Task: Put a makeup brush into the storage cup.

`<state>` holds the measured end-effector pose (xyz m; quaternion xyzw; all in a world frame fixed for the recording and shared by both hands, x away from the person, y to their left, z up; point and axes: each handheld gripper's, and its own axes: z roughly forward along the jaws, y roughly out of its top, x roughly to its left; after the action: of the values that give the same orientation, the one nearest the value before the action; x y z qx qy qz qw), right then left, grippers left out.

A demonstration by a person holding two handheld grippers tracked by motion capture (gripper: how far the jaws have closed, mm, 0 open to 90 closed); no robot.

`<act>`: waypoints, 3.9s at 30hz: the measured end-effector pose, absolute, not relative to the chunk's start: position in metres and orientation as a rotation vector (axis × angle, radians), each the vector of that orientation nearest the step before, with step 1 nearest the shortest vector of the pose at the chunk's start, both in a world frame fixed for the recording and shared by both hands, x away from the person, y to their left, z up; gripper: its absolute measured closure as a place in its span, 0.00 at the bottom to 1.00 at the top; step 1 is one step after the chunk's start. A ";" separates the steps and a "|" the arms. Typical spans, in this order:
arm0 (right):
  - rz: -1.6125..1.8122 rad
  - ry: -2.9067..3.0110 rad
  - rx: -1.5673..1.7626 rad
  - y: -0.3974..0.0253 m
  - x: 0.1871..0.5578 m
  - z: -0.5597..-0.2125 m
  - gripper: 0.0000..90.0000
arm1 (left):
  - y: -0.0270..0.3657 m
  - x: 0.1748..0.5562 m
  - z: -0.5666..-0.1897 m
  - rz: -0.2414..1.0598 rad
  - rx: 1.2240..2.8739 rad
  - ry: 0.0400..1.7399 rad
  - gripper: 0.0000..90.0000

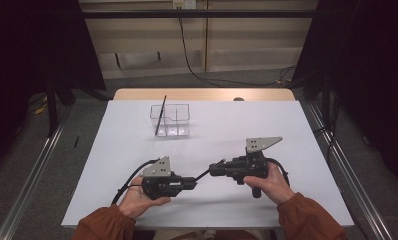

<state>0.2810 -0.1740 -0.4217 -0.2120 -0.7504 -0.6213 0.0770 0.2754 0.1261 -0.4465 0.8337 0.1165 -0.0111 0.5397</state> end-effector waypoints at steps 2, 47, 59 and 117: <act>-1.867 -2.249 -0.636 -0.175 0.281 -0.421 0.93 | 0.127 0.276 -0.446 -0.019 1.976 0.286 0.91; -1.835 -2.359 -0.728 -0.202 0.289 -0.398 0.93 | 0.148 0.283 -0.426 0.098 1.871 0.513 0.02; -1.743 -2.423 -0.711 -0.198 0.294 -0.388 0.93 | 0.147 0.281 -0.424 0.117 1.863 0.510 0.03; -0.931 -2.752 -0.598 -0.133 0.322 -0.348 0.93 | 0.103 0.286 -0.427 0.097 1.909 0.410 0.04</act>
<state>0.3223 -0.1327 -0.3482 -0.2009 -0.9242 -0.3128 0.0875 0.2856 0.1030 -0.4270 0.8096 0.1738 0.0411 0.5591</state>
